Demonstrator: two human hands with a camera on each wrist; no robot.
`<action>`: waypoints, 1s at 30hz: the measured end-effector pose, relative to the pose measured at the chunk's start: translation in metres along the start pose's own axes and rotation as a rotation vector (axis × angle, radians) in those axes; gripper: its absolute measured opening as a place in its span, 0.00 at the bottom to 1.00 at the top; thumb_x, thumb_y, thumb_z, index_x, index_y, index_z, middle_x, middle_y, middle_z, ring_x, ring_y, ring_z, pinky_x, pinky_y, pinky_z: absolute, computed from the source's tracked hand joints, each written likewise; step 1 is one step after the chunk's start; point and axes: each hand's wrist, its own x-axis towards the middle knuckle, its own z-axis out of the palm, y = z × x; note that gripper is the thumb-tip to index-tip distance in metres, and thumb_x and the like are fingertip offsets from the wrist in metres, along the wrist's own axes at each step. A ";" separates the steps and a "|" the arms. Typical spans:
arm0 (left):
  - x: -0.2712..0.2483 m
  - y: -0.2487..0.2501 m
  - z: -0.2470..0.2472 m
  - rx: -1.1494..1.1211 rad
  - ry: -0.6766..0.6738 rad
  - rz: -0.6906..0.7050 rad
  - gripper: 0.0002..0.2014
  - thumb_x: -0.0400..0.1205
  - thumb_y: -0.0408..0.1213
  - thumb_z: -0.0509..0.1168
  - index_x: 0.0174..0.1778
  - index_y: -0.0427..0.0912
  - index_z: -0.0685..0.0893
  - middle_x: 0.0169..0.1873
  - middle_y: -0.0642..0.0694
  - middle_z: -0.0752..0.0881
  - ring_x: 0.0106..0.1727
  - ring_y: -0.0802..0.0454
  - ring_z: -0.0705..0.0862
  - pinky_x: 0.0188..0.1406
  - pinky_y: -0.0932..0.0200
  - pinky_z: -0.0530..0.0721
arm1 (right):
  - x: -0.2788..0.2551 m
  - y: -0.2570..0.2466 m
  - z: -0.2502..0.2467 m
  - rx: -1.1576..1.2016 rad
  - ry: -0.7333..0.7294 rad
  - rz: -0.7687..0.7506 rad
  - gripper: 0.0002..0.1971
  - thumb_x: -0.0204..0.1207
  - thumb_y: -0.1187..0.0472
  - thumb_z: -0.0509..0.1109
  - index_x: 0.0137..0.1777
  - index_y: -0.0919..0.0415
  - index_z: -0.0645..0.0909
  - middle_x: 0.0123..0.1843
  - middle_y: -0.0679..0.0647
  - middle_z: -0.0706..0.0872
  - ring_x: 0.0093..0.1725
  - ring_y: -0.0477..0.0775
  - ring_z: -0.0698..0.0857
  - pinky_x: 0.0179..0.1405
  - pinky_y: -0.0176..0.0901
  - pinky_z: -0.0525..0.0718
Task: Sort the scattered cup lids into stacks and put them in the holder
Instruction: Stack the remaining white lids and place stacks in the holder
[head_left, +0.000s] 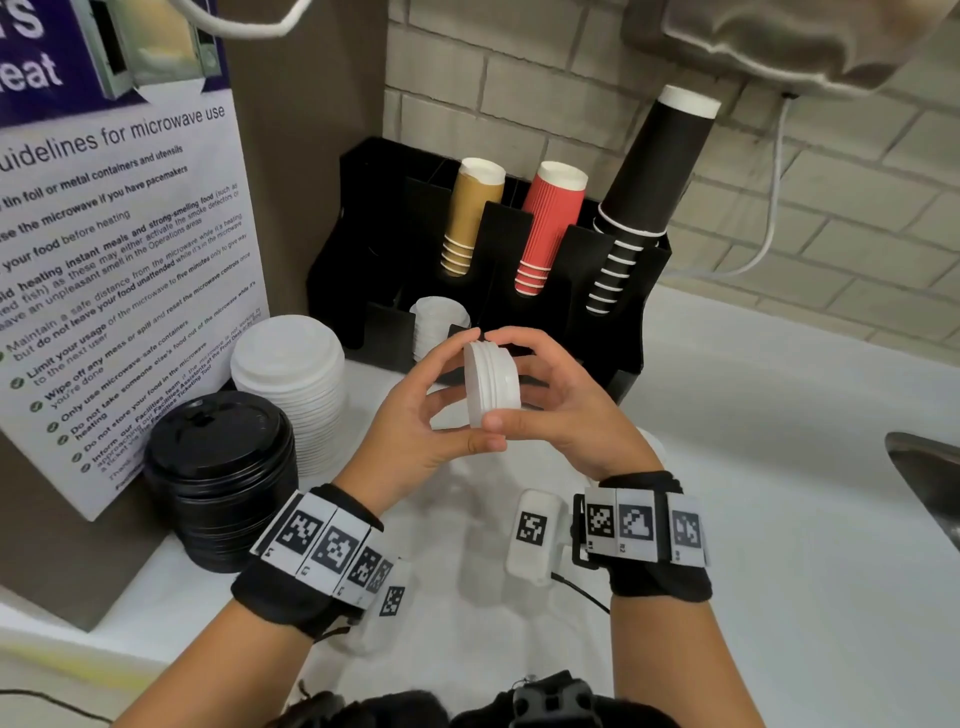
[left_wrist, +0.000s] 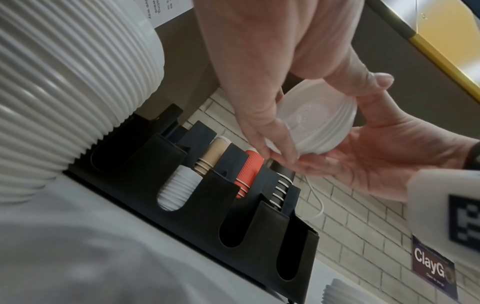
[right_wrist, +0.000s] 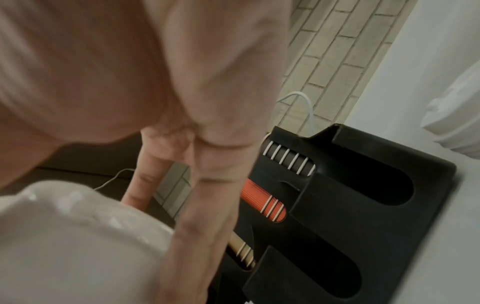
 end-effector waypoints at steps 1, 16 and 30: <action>0.001 0.000 0.000 0.000 0.004 0.010 0.44 0.61 0.43 0.81 0.74 0.64 0.72 0.69 0.53 0.77 0.68 0.53 0.80 0.56 0.54 0.87 | 0.001 -0.001 0.000 -0.011 0.002 -0.006 0.33 0.62 0.54 0.84 0.67 0.40 0.76 0.59 0.49 0.86 0.60 0.52 0.87 0.62 0.57 0.85; 0.010 -0.011 -0.009 0.162 0.222 -0.091 0.15 0.79 0.37 0.72 0.60 0.55 0.81 0.65 0.50 0.80 0.60 0.57 0.84 0.55 0.66 0.81 | 0.138 -0.017 -0.018 -0.570 0.236 -0.137 0.35 0.62 0.58 0.84 0.70 0.54 0.75 0.66 0.54 0.81 0.66 0.56 0.80 0.63 0.48 0.80; 0.010 -0.015 -0.016 0.193 0.142 -0.179 0.12 0.78 0.37 0.73 0.56 0.52 0.84 0.61 0.52 0.82 0.56 0.58 0.85 0.45 0.75 0.77 | 0.193 0.005 0.018 -1.219 -0.249 0.130 0.41 0.70 0.61 0.77 0.83 0.58 0.63 0.71 0.65 0.76 0.68 0.62 0.79 0.55 0.45 0.81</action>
